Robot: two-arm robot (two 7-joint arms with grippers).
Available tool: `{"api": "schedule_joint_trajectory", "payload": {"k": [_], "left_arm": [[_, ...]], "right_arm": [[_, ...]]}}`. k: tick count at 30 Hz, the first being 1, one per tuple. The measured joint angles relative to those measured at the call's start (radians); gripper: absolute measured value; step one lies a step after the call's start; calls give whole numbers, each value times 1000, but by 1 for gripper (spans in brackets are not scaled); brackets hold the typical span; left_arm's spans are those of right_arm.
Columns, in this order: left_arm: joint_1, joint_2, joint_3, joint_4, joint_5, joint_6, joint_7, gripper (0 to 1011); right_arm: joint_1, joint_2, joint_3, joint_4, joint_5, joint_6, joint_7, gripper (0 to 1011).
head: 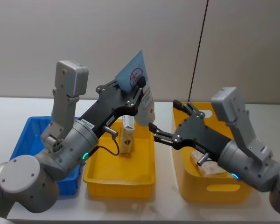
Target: Bimanual collaborative sorting of washing and personal care products
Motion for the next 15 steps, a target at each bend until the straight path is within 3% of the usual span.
{"api": "schedule_joint_trajectory", "payload": {"k": [15], "left_arm": [[-1, 0, 3, -2, -2, -1, -4, 241]], "right_arm": [[148, -18, -71, 125, 8, 2, 78, 1000]]}}
